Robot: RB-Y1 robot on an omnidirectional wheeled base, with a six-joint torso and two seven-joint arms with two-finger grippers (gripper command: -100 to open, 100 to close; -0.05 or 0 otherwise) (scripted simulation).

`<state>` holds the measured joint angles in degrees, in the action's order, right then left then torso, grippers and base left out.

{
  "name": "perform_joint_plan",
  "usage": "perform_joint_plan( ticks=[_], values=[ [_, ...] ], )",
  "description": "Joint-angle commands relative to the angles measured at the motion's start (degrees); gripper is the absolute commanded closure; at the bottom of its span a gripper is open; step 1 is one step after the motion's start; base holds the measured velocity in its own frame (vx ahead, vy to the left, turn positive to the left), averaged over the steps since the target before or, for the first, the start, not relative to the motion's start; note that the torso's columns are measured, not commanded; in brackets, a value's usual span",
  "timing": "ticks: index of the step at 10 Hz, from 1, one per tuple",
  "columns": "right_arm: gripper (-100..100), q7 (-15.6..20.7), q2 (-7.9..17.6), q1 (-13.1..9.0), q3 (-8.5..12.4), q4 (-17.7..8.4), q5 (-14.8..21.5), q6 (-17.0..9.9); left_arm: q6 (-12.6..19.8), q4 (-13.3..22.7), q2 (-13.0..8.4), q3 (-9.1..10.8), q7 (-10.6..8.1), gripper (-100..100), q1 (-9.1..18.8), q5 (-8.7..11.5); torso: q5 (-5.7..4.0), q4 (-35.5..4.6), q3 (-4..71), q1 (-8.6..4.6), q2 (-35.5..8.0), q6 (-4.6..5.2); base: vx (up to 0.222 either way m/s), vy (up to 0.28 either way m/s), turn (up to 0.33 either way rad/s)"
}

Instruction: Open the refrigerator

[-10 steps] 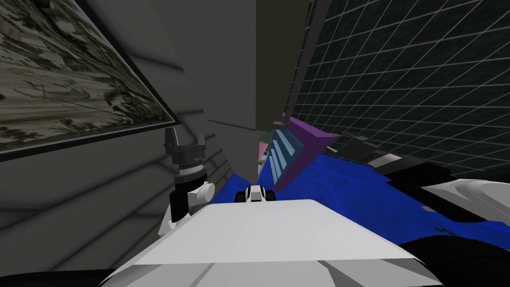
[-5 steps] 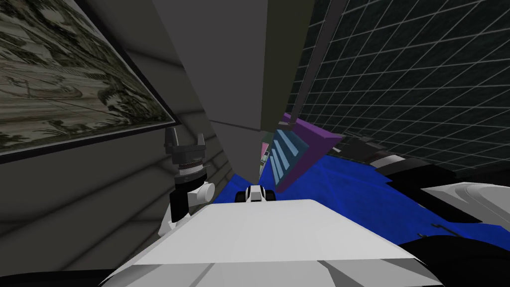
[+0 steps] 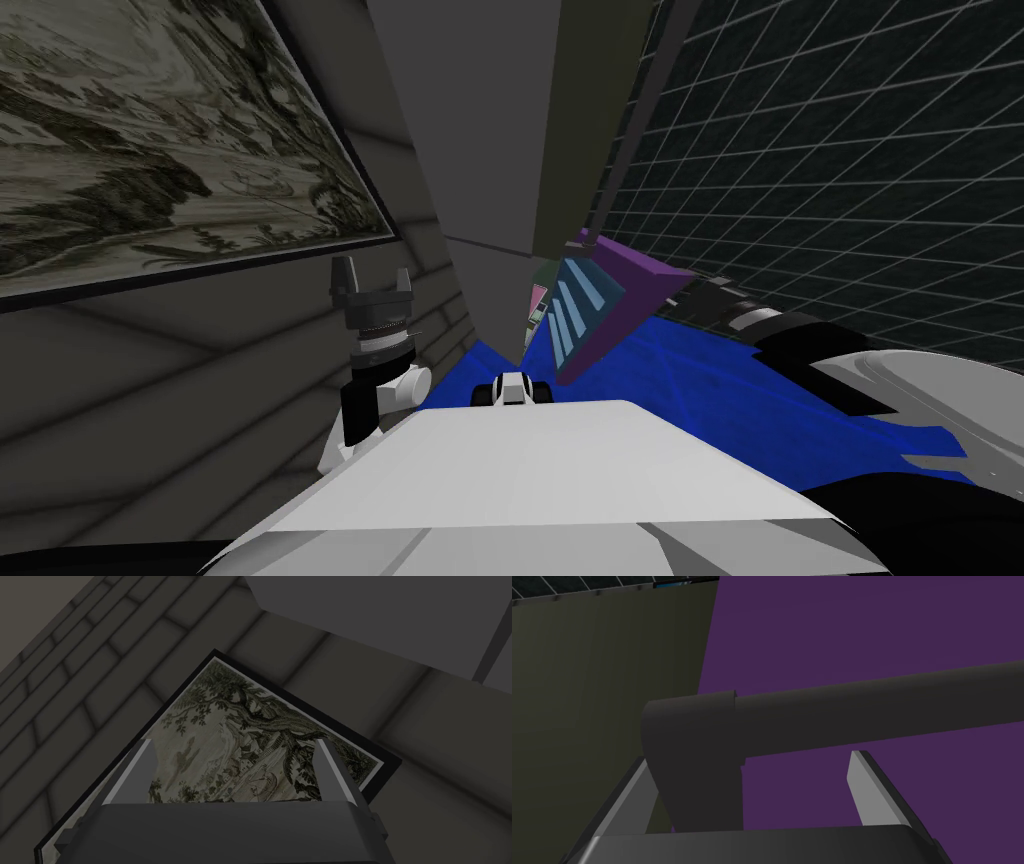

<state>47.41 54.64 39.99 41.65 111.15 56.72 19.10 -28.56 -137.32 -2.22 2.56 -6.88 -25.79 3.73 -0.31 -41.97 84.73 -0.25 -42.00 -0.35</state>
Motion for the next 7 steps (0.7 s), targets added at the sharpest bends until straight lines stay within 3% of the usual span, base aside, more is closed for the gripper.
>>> perform_joint_plan(
  ticks=[1, 2, 3, 4, 5, 7],
  values=[
    [-100, -4.56, 3.77, 0.16, -4.18, -3.45, 1.16, -4.61, 0.00, 0.00, 0.00, 0.00, 0.00, 0, 0.00, 0.00, -0.15, 0.14, 0.14, -0.12, 0.28, 0.04, -0.112, -0.018, 0.104],
    [-100, -6.19, 3.77, 0.16, -4.18, -3.45, 1.16, -4.61, 0.00, -0.01, 0.00, 0.01, 0.00, 0, -0.03, 0.00, -0.28, 0.21, 0.21, -0.30, 0.47, 0.42, -0.019, -0.001, -0.020],
    [-100, -7.83, 6.61, -0.43, -6.22, -5.51, 3.20, -7.75, -0.01, -0.01, 0.00, 0.01, 0.00, 0, -0.04, 0.00, -0.36, 0.19, 0.15, -0.41, 0.42, 0.60, -0.128, 0.007, 0.298],
    [-100, -9.53, 8.31, -0.43, -7.25, -6.96, 3.20, -9.51, 0.00, 0.00, 0.00, 0.00, 0.00, 0, -0.01, 0.00, -0.46, 0.28, 0.13, -0.51, 0.29, -0.06, -0.203, -0.010, 0.359],
    [-100, -10.94, 8.81, -0.43, -8.11, -8.75, 3.20, -9.93, 0.00, 0.00, 0.00, 0.00, 0.00, 0, 0.00, 0.00, -0.41, 0.26, 0.23, -0.59, 0.43, -0.06, -0.107, -0.018, 0.105],
    [-100, -12.89, 8.81, -0.43, -8.96, -8.75, 3.20, -9.93, -0.01, -0.02, 0.00, 0.02, 0.00, 0, -0.05, 0.00, -0.66, 0.35, 0.15, -0.69, 0.50, 0.67, 0.014, -0.006, -0.049]
  ],
)
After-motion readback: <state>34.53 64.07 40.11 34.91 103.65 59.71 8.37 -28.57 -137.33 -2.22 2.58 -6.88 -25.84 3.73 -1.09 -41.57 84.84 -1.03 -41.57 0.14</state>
